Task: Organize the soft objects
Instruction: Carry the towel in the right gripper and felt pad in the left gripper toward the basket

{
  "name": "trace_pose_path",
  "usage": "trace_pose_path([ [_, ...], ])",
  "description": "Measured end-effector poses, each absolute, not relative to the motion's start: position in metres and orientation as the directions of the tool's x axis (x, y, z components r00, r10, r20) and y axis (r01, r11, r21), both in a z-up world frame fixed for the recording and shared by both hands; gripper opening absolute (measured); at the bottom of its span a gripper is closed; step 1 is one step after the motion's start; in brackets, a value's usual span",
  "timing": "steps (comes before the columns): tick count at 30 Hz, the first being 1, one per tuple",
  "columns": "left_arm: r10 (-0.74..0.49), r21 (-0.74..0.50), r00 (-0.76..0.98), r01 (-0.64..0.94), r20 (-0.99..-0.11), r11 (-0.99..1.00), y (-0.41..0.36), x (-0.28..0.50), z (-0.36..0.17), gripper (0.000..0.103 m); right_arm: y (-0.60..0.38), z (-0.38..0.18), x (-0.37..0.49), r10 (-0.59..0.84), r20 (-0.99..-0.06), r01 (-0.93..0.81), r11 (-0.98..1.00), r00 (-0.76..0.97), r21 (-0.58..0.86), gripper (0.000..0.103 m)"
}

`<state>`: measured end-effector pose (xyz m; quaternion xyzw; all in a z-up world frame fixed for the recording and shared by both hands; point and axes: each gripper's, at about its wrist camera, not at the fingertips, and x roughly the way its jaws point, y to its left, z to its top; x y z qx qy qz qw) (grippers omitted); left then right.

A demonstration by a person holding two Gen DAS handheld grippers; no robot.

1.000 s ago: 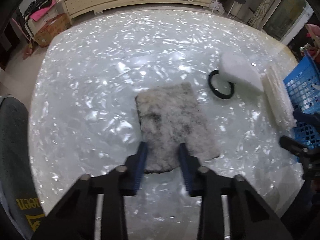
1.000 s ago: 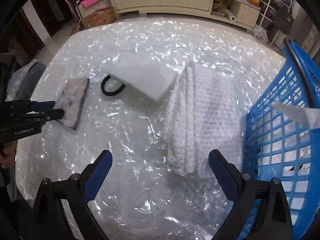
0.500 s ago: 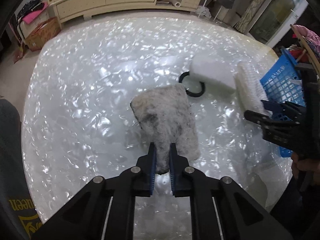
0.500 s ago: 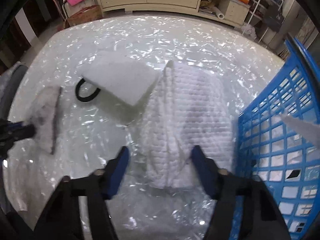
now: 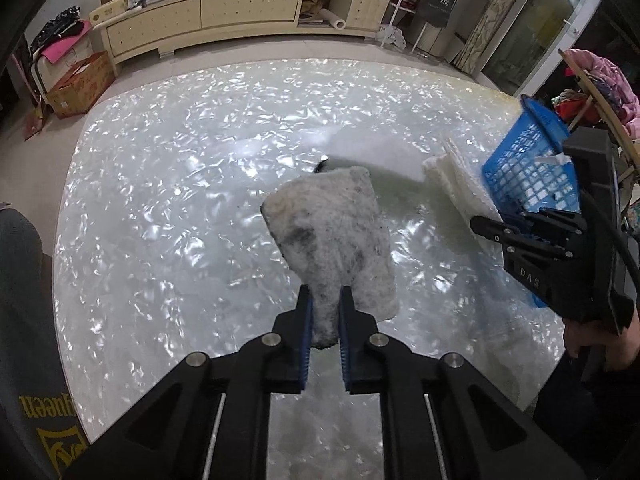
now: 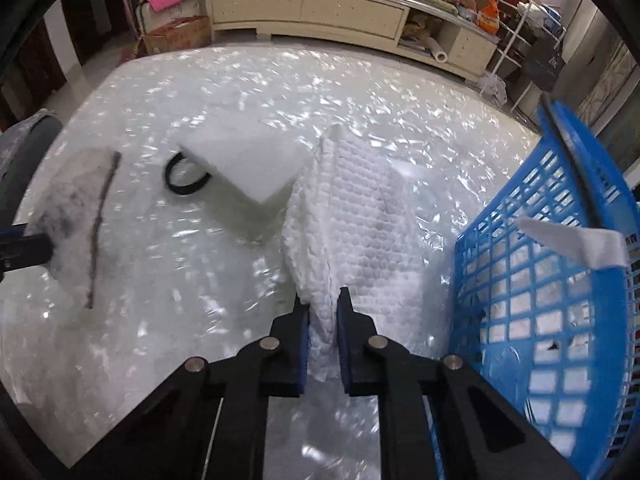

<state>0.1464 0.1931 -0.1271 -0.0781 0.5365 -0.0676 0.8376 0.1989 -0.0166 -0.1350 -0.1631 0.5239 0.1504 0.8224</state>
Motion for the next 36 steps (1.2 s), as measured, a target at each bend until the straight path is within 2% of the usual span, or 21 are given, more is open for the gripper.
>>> trace_pose_path([
  [6,-0.203,-0.207,0.445,0.042,-0.872,0.978,0.183,0.123,-0.101,0.010,-0.013,-0.105,0.163,0.155,-0.900,-0.480,0.875,0.406,-0.066,0.011],
  [18,-0.212,-0.188,0.491,0.097,-0.845,0.977,0.142,0.074,-0.049,0.010,-0.034,-0.053,0.109,0.211,-0.877,-0.536,0.842,0.431,-0.061,0.011],
  [36,-0.240,-0.166,0.544,0.182,-0.804,0.969,0.074,0.088,0.002,0.011,-0.105,-0.006,0.117,0.248,-0.822,-0.509,0.859,0.512,-0.059,0.011],
])
